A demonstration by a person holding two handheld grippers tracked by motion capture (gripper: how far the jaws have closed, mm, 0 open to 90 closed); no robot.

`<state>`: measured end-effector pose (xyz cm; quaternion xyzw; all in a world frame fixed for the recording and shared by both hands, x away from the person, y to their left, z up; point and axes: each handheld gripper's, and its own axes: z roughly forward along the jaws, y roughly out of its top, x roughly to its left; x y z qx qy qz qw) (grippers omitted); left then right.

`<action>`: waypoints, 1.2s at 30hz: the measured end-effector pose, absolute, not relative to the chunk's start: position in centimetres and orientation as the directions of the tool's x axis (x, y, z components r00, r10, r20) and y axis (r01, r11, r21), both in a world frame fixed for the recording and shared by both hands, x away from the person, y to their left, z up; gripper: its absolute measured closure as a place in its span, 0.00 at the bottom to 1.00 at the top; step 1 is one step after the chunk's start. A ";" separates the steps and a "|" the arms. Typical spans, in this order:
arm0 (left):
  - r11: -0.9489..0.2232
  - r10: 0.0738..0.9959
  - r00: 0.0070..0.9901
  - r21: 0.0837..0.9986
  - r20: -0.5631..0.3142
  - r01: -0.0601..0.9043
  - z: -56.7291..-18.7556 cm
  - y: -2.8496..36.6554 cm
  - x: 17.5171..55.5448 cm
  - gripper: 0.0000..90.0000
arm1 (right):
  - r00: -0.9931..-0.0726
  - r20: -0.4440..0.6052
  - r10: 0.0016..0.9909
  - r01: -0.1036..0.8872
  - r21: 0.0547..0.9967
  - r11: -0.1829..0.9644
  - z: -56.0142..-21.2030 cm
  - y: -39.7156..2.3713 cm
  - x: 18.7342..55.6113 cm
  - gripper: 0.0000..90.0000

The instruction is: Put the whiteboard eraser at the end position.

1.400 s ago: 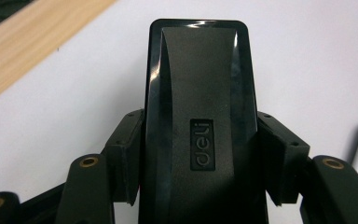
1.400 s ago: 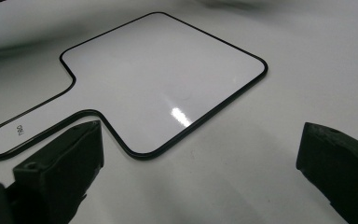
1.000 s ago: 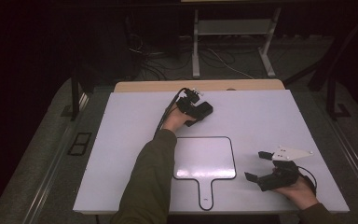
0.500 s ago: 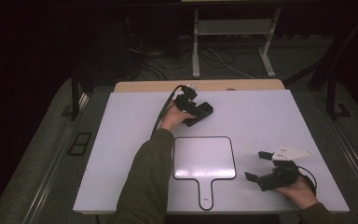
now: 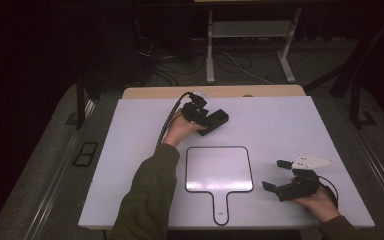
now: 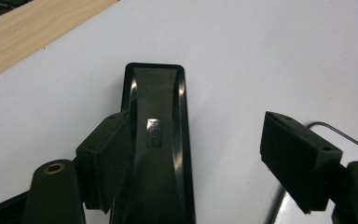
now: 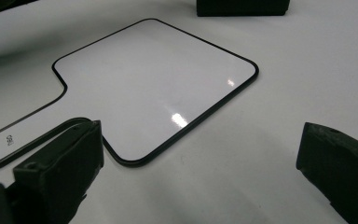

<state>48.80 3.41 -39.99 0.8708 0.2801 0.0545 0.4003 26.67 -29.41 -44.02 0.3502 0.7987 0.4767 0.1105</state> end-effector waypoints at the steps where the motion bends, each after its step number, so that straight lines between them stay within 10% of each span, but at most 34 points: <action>1: -0.498 0.539 0.830 0.740 -0.143 0.452 -39.9 3.5 48.4 0.27 | -0.729 0.162 0.665 0.456 0.839 0.296 -44.1 -29.3 26.7 0.00; 36: -0.435 0.551 0.830 0.820 -0.084 0.372 -39.3 9.9 36.7 0.04 | -0.724 0.160 0.671 0.470 0.827 0.310 -44.2 -29.4 26.7 0.00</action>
